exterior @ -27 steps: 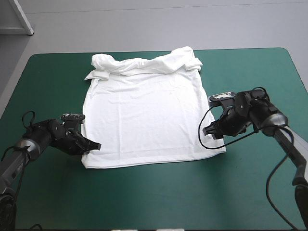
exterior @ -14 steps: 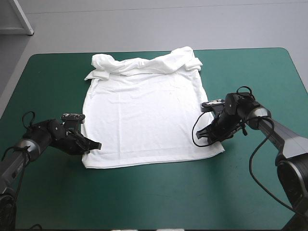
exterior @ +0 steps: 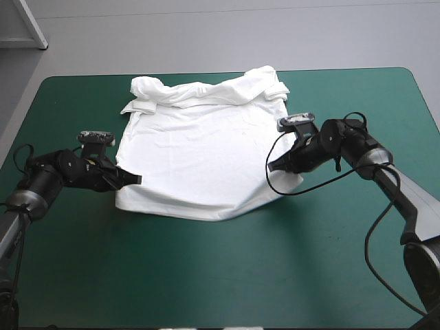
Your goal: Fold the cloth
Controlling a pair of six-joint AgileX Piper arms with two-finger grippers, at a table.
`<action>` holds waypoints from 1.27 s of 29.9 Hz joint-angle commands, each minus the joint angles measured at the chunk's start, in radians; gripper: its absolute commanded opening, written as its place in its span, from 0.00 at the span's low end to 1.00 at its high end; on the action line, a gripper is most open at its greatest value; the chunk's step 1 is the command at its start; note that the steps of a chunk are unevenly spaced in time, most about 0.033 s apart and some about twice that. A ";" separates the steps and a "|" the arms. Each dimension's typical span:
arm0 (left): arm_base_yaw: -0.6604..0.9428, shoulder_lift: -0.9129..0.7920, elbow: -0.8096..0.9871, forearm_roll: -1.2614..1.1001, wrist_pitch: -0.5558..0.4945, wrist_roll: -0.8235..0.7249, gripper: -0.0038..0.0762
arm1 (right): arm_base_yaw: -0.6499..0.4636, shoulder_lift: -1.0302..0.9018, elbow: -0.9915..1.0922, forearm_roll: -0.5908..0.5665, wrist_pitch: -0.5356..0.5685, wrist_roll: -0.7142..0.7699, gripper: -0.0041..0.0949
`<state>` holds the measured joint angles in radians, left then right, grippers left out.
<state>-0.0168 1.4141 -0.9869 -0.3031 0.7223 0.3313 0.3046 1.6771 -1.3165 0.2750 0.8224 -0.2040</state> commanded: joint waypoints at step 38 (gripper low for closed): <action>-0.005 -0.037 -1.495 0.199 0.087 0.099 0.07 | 0.000 -0.124 -1.474 -0.072 -0.004 -0.022 0.02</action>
<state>-0.0168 1.3933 -2.4577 -0.1241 0.9181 0.4319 0.3046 1.5700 -2.7798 0.2066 0.9334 -0.2080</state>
